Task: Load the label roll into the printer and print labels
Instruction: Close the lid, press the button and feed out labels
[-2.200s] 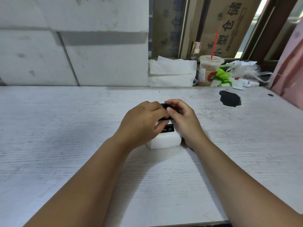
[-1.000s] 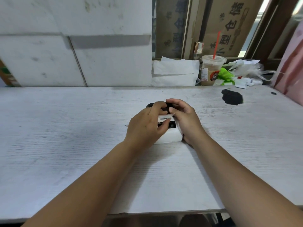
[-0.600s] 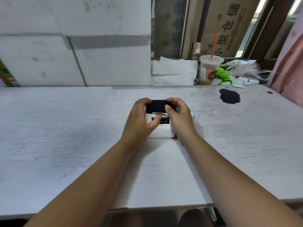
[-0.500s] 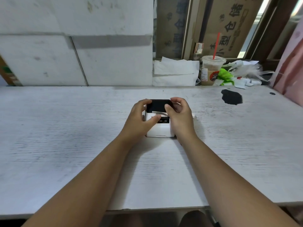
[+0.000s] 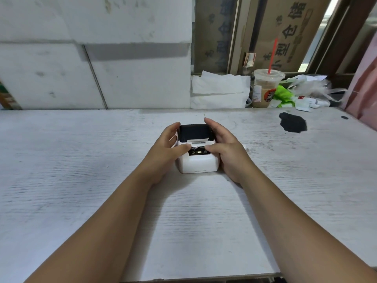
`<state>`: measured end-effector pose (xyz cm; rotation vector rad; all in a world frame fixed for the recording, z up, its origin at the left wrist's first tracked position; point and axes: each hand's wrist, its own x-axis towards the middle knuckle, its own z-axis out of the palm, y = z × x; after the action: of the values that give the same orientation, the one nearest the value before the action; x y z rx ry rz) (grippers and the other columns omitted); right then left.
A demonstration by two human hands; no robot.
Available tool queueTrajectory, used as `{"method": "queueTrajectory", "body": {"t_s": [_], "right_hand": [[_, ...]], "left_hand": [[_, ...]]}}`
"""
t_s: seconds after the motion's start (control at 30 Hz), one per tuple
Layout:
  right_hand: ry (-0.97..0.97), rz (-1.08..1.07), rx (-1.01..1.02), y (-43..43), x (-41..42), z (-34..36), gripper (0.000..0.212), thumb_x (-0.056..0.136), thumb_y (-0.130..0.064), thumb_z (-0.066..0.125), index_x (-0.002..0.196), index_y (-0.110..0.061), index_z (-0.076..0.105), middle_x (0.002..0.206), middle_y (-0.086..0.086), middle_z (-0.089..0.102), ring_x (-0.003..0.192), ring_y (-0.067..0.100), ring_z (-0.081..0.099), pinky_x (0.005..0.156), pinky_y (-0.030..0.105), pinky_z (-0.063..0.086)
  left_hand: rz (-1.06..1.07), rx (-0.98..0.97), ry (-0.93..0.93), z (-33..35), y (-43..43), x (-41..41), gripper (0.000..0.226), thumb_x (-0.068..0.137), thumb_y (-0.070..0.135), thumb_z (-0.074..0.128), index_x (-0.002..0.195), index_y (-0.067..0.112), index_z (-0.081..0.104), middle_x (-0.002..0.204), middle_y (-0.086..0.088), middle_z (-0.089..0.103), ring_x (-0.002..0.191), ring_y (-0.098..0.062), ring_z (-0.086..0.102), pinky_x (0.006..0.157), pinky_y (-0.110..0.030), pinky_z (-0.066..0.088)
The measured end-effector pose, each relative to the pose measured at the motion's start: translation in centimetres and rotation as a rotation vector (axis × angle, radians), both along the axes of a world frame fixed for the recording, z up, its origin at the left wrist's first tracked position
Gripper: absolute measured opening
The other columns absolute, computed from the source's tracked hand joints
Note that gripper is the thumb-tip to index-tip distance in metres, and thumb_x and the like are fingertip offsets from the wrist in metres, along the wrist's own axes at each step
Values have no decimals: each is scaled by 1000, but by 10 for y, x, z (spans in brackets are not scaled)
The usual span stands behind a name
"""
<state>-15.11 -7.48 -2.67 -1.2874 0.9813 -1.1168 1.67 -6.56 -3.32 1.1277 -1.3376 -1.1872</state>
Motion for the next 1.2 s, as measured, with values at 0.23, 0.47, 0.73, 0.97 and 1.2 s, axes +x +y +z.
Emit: {"method": "queueTrajectory", "body": {"t_s": [0.23, 0.47, 0.73, 0.97, 1.2], "right_hand": [[163, -63, -38, 6, 1, -1, 50, 92, -5, 51, 137, -26, 49, 146, -4, 48, 132, 11, 47, 114, 35, 36], [127, -67, -7, 8, 1, 1, 55, 88, 2, 51, 135, -26, 52, 140, -3, 53, 122, 13, 56, 104, 32, 44], [120, -93, -20, 9, 4, 1, 55, 87, 3, 52, 135, -23, 53, 139, -4, 54, 116, 7, 55, 92, 19, 44], [139, -127, -17, 9, 6, 0, 53, 85, 1, 53, 132, -23, 55, 135, -1, 57, 119, 12, 55, 90, 21, 43], [136, -136, -9, 9, 6, 0, 49, 86, -2, 54, 128, -26, 59, 128, 1, 61, 98, 10, 60, 80, 19, 46]], "left_hand": [[-32, -26, -85, 0, 1, -3, 61, 89, 9, 56, 143, 29, 34, 122, 21, 58, 113, 2, 57, 98, -27, 43], [-1, -24, -132, 2, 3, -6, 63, 89, 9, 57, 143, 30, 32, 111, 30, 57, 104, 8, 58, 95, -21, 43], [-22, -49, -190, 4, 1, -4, 55, 90, 9, 53, 117, 55, 41, 93, 26, 51, 97, -10, 49, 93, -32, 41], [-24, -66, -246, 10, 6, -9, 73, 89, 6, 48, 77, 78, 45, 83, 37, 57, 94, -7, 46, 70, -16, 42], [35, -80, -256, 5, 7, -12, 56, 92, 16, 52, 138, 40, 32, 121, 29, 47, 112, 11, 48, 76, 1, 39]]}}
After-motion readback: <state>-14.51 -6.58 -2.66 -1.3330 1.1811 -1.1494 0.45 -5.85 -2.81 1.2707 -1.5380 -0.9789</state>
